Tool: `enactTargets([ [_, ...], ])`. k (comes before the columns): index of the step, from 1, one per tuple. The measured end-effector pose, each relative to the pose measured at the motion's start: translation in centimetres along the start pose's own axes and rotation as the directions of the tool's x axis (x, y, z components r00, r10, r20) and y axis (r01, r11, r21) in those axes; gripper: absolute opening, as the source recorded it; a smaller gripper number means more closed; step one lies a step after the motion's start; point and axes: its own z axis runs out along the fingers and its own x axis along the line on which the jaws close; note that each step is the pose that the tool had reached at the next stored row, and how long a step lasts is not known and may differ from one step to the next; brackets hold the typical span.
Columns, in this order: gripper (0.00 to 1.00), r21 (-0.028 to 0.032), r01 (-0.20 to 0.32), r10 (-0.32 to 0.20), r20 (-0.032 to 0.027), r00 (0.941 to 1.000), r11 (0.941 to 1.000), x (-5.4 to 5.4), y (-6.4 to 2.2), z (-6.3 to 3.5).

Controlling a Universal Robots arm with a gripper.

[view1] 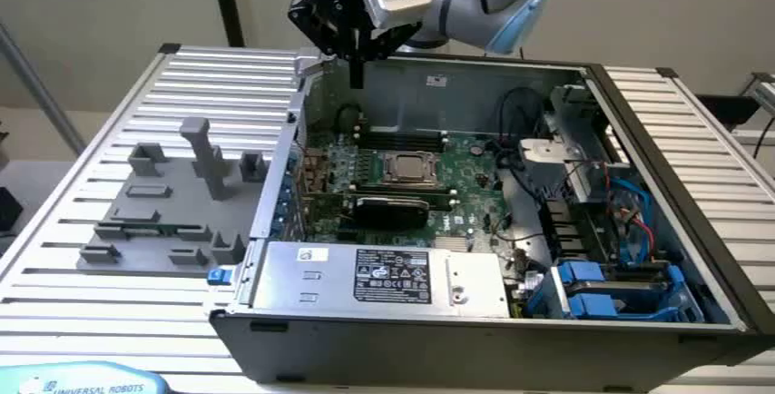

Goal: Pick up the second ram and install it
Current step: 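Reach for the second ram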

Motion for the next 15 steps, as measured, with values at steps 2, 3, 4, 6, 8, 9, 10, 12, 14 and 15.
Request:
enactTargets([
  [2,0.11,-0.0005,0.0,0.0,0.0,1.0,1.0,0.0,0.0,0.0],
  [3,0.11,-0.0007,0.0,0.0,0.0,1.0,1.0,0.0,0.0,0.0],
  [4,0.11,-0.001,0.0,0.0,-0.0001,1.0,1.0,0.0,0.0,0.0],
  [6,0.11,-0.0016,0.0,0.0,-0.0001,1.0,1.0,0.0,0.0,0.0],
  [8,0.11,-0.0021,0.0,0.0,-0.0001,1.0,1.0,0.0,0.0,0.0],
  [9,0.11,-0.0024,0.0,0.0,-0.0001,1.0,1.0,0.0,0.0,0.0],
  [10,0.11,-0.0027,0.0,0.0,-0.0002,1.0,1.0,0.0,0.0,0.0],
  [12,0.11,-0.0031,0.0,0.0,-0.0001,1.0,1.0,0.06,-0.01,0.0],
  [14,0.11,-0.003,0.0,0.0,-0.0002,1.0,1.0,0.37,-0.05,-0.01],
  [15,0.11,-0.0025,0.0,0.0,-0.0001,1.0,1.0,0.77,-0.1,-0.02],
])
